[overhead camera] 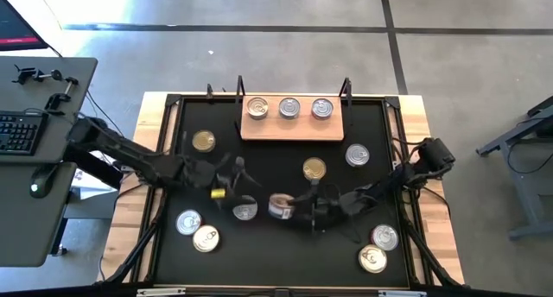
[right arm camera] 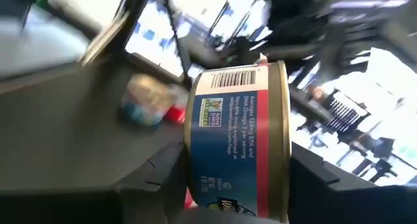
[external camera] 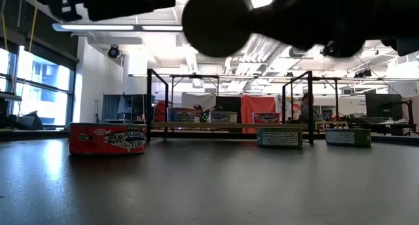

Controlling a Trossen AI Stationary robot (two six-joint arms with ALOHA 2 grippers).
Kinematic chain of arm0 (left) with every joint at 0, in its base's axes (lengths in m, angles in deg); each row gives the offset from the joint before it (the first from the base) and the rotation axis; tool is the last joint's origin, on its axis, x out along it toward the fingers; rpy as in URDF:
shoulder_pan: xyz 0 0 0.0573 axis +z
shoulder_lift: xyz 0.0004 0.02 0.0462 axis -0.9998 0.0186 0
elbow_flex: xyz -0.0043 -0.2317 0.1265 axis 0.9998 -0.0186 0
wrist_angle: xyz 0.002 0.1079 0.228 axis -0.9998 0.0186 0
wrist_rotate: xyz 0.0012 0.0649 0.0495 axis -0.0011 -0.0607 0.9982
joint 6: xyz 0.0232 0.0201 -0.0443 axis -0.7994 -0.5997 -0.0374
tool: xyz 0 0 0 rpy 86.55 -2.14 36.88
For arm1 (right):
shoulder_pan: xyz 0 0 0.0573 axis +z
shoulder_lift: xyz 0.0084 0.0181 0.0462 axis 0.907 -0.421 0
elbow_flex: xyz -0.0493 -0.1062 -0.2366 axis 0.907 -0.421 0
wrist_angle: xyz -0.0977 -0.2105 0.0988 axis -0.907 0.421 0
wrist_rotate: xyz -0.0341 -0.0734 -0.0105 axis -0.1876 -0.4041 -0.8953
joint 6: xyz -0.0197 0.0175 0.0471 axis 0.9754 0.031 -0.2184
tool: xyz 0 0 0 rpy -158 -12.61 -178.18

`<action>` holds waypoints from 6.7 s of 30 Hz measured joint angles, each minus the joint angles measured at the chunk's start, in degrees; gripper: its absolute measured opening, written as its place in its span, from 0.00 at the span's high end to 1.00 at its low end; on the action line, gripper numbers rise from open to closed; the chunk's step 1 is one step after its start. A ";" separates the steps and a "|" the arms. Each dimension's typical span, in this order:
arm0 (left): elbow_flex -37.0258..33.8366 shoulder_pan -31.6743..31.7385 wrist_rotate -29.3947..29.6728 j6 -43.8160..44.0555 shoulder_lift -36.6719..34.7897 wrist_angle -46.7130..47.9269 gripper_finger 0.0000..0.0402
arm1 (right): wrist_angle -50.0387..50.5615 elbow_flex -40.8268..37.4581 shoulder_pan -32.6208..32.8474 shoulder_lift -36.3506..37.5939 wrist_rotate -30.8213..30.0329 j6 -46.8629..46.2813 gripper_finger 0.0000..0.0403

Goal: Stack canned seafood by type on shelf
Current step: Put the top left blue canned tuna on the lower right shelf, then put the top right green canned tuna on the lower center shelf

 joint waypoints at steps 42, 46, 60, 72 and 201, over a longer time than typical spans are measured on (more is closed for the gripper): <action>0.00 -7.30 18.88 -5.50 19.02 -26.76 0.36 | 27.45 10.63 5.04 0.08 -29.16 -13.08 0.58; 0.56 -6.52 17.88 -9.74 19.30 -26.67 0.36 | 53.17 19.31 1.00 0.08 -22.47 -26.48 0.58; 2.38 -0.92 16.40 -4.97 19.28 -17.64 0.36 | 67.73 27.89 -6.40 0.08 -9.82 -33.13 0.58; 2.47 1.15 16.10 -2.09 19.45 -11.09 0.36 | 66.55 27.88 -7.07 0.08 -7.51 -33.12 0.58; -19.47 -16.78 55.15 26.03 -5.88 -20.07 0.35 | 66.13 27.72 -30.07 2.20 -1.52 -25.59 0.39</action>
